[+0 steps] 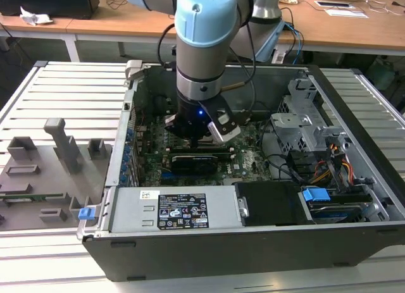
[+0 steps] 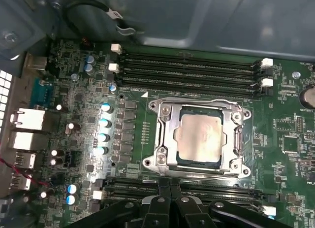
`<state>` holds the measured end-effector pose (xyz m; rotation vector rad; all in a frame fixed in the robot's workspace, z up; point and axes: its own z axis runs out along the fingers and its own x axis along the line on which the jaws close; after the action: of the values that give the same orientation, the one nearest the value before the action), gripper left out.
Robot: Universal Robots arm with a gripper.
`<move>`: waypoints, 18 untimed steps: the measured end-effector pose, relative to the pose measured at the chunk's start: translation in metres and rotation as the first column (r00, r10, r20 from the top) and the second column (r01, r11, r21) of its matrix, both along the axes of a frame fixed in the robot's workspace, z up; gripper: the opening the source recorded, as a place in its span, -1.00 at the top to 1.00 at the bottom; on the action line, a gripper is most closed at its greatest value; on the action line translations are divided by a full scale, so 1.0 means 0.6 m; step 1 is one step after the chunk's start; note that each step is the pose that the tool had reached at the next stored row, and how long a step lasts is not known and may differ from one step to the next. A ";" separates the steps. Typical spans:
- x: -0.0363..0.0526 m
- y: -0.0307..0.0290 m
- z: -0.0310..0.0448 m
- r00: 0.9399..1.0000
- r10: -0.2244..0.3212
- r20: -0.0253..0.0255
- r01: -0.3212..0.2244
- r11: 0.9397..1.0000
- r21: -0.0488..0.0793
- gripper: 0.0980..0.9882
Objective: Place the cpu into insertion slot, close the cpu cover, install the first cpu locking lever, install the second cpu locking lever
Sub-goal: 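Install the second cpu locking lever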
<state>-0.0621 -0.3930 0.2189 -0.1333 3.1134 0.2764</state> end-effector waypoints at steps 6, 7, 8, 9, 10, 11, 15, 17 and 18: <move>-0.015 -0.0036 -0.006 1.000 0.000 0.000 0.000 1.000 0.027 0.98; -0.016 -0.0038 -0.008 1.000 0.000 0.000 0.000 1.000 0.029 0.98; -0.018 -0.0040 -0.011 1.000 0.000 0.000 0.000 0.999 0.032 0.98; -0.018 -0.0041 -0.013 1.000 0.000 0.000 0.000 0.999 0.034 0.98; -0.019 -0.0043 -0.016 1.000 0.001 0.000 -0.001 0.999 0.036 0.98; -0.019 -0.0044 -0.019 1.000 0.000 0.000 0.000 0.999 0.038 0.98; -0.023 -0.0044 -0.029 1.000 0.001 0.000 -0.001 0.998 0.058 0.98; -0.025 -0.0045 -0.032 1.000 0.000 0.000 0.000 0.997 0.074 0.98; -0.025 -0.0044 -0.032 1.000 0.000 0.000 0.000 0.997 0.080 0.98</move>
<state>-0.0771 -0.3957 0.1996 -0.1330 3.0965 0.4005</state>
